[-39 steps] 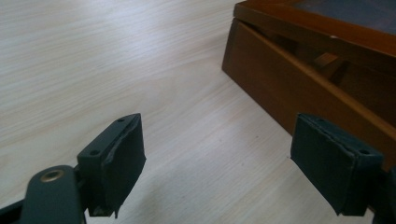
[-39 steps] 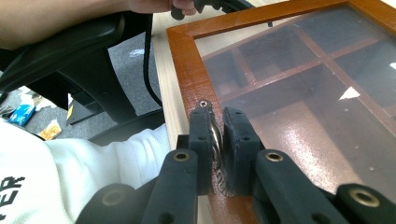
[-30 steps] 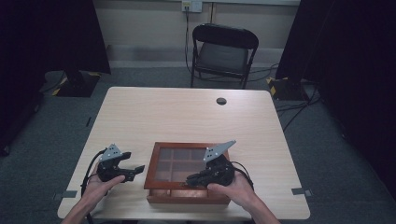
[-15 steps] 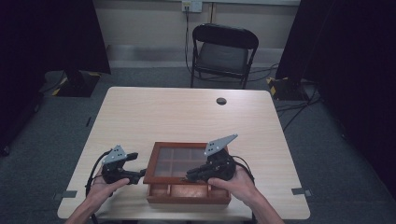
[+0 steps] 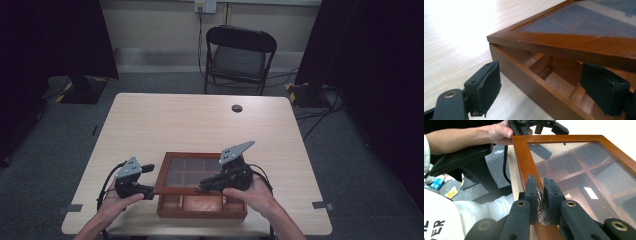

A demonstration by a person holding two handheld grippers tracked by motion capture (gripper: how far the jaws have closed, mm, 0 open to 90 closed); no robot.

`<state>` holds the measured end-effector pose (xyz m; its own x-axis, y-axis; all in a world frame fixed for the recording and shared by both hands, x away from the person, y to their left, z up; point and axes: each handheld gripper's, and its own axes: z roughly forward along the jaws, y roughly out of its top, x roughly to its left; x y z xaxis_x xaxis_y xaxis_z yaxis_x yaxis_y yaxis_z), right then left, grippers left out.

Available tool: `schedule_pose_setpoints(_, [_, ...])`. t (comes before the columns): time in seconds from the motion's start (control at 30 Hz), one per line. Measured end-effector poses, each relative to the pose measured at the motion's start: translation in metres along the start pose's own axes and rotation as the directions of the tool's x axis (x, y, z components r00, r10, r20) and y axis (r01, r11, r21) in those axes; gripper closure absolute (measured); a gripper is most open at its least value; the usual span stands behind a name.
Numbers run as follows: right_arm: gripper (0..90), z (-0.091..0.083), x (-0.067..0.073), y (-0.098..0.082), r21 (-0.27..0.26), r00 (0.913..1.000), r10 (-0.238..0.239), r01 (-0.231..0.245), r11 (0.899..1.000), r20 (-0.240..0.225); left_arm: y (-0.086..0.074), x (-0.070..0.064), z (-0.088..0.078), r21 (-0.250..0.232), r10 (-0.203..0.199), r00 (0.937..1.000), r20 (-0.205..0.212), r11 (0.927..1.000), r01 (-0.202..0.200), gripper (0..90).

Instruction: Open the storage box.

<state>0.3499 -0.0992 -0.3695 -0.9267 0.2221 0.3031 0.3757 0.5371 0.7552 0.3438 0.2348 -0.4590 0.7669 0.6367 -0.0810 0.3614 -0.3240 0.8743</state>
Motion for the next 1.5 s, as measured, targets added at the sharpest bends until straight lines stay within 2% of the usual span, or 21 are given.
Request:
schedule_pose_setpoints(0.27, [82.9,0.0,0.0,0.0,-0.003,1.0,-0.003,0.003,1.0,0.002,0.004,-0.004,0.001,-0.043,0.006,0.9999,0.011,0.999,-0.005,16.2])
schedule_pose_setpoints(0.43, [82.8,0.001,0.001,-0.002,-0.007,1.0,-0.005,0.005,1.0,0.003,0.004,-0.005,0.002,-0.043,0.004,0.9999,0.016,0.9991,-0.003,16.3])
schedule_pose_setpoints(0.67, [82.2,0.002,-0.001,-0.007,-0.014,0.9999,0.003,-0.003,1.0,-0.012,0.003,-0.005,0.002,-0.035,0.025,0.9996,0.01,0.9991,-0.025,16.6])
schedule_pose_setpoints(0.8, [68.9,-0.001,-0.004,-0.009,-0.026,0.9998,0.018,-0.018,0.999,0.0,0.003,-0.005,0.002,-0.031,0.033,0.9994,0.012,0.999,-0.032,16.4])
schedule_pose_setpoints(0.97, [60.9,-0.01,-0.006,-0.015,-0.054,0.9993,0.036,-0.035,0.998,0.009,0.002,-0.005,0.003,-0.038,0.03,0.9995,0.009,0.9988,-0.03,16.4])
schedule_pose_setpoints(1.1, [47.7,-0.024,-0.006,-0.03,-0.084,0.9969,0.053,-0.048,0.995,0.059,0.004,-0.006,0.001,-0.049,0.021,0.9998,0.0,0.9986,-0.021,16.9])
schedule_pose_setpoints(1.17, [37.7,-0.028,-0.006,-0.037,-0.103,0.996,0.056,-0.048,0.993,0.07,0.005,-0.007,0.0,-0.05,0.019,0.9998,-0.007,0.9986,-0.02,17.9])
schedule_pose_setpoints(1.23, [32.0,-0.031,-0.006,-0.041,-0.105,0.9933,0.064,-0.054,0.993,0.097,0.006,-0.007,0.0,-0.051,0.016,0.9999,-0.006,0.9986,-0.016,18.4])
schedule_pose_setpoints(1.37, [26.1,-0.038,-0.007,-0.048,-0.131,0.9907,0.071,-0.055,0.99,0.117,0.008,-0.006,0.0,-0.067,0.008,1.0,-0.003,0.9977,-0.009,18.2])
schedule_pose_setpoints(1.47, [20.8,-0.044,-0.009,-0.054,-0.149,0.9856,0.095,-0.074,0.986,0.14,0.011,-0.005,-0.001,-0.063,0.017,0.9998,-0.009,0.9979,-0.018,17.1])
schedule_pose_setpoints(1.5, [20.2,-0.046,-0.011,-0.056,-0.149,0.9825,0.105,-0.082,0.985,0.153,0.012,-0.004,-0.001,-0.075,0.014,0.9999,-0.008,0.9971,-0.014,16.9])
